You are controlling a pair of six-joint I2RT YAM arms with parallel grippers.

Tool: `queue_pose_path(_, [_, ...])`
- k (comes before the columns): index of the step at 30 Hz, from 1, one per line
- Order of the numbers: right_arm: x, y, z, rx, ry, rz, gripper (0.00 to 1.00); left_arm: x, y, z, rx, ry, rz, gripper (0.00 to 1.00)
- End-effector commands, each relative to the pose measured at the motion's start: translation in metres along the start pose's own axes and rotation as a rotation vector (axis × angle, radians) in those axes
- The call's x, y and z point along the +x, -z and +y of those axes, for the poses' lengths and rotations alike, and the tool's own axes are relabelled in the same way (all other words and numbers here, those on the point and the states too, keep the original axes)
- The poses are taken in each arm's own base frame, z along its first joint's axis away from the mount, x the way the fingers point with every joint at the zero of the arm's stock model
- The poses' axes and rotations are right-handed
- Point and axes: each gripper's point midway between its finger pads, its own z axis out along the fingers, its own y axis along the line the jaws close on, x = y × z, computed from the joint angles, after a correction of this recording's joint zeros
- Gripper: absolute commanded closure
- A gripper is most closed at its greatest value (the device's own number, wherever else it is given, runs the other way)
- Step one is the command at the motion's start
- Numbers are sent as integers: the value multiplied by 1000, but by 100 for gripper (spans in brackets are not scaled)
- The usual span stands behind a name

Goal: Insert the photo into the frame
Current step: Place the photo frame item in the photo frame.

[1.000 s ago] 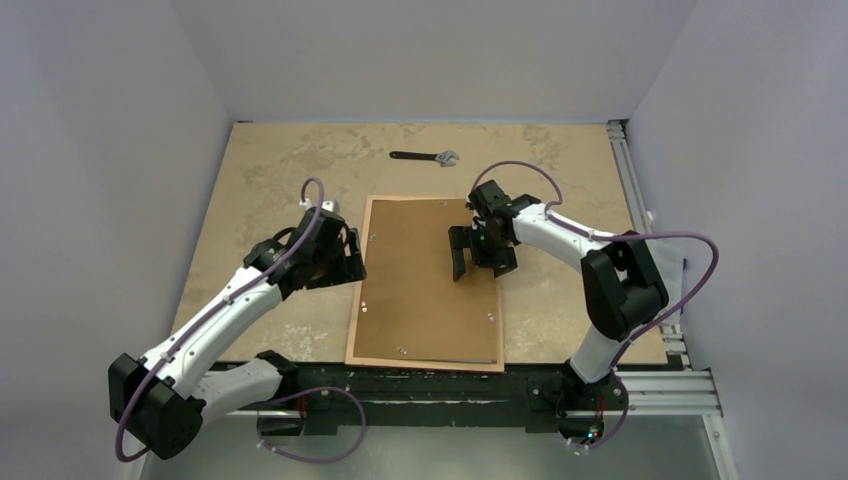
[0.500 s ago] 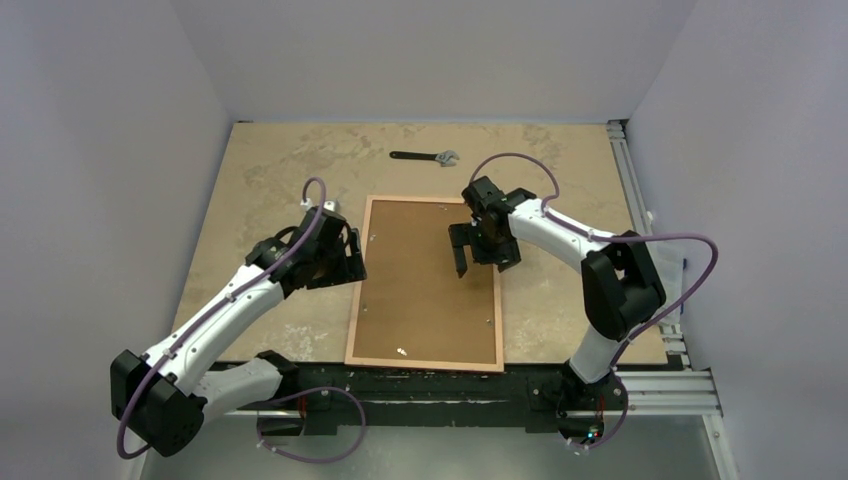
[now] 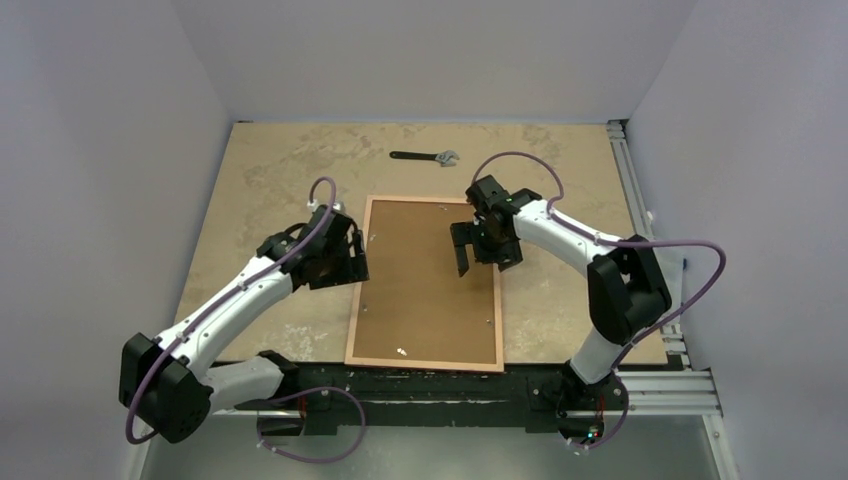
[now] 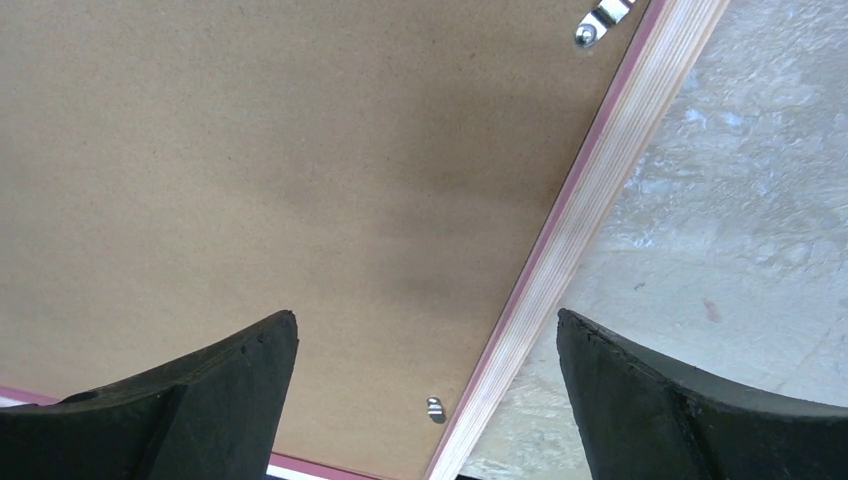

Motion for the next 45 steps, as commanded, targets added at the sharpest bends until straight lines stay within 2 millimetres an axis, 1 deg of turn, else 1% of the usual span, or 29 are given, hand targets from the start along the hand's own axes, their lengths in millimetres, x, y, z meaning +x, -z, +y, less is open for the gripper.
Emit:
queue_pose_path(1, [-3, 10, -3, -65, -49, -41, 1, 2, -12, -2, -14, -22, 30, 27])
queue_pose_path(4, [8, 1, -16, -86, -104, -9, 1, 14, -27, 4, -51, -22, 82, 27])
queue_pose_path(5, [9, -1, -18, -103, -122, -8, 2, 19, -33, 7, -65, -20, 101, 27])
queue_pose_path(7, [20, -9, -25, -123, -150, 15, 2, 27, -46, 12, -86, -12, 135, 26])
queue_pose_path(12, [39, -21, -18, -198, -171, 52, 2, 47, -74, 12, -68, 13, 225, 27])
queue_pose_path(15, [45, -25, -9, -257, -179, 68, 3, 52, -83, 7, -47, 36, 242, 26])
queue_pose_path(18, [46, -27, -2, -302, -185, 81, 3, 52, -88, -10, 35, 68, 250, 27])
queue_pose_path(24, [34, -21, -2, -291, -171, 53, 4, 56, -87, -37, 177, 136, 269, 28])
queue_pose_path(28, [23, -19, -1, -285, -163, 31, 3, 62, -86, -47, 237, 167, 287, 28])
queue_pose_path(30, [20, -19, -1, -284, -163, 24, 3, 63, -86, -48, 245, 172, 291, 28])
queue_pose_path(34, [18, -17, -4, -265, -163, 11, 3, 60, -84, -37, 178, 156, 275, 28])
queue_pose_path(39, [22, -13, -13, -225, -162, -11, 2, 55, -76, -17, 73, 132, 234, 27])
queue_pose_path(42, [26, -10, -14, -225, -169, -24, 2, 53, -73, -8, 36, 121, 213, 27])
queue_pose_path(45, [30, -7, -14, -236, -173, -35, 2, 53, -72, -3, 20, 105, 207, 27])
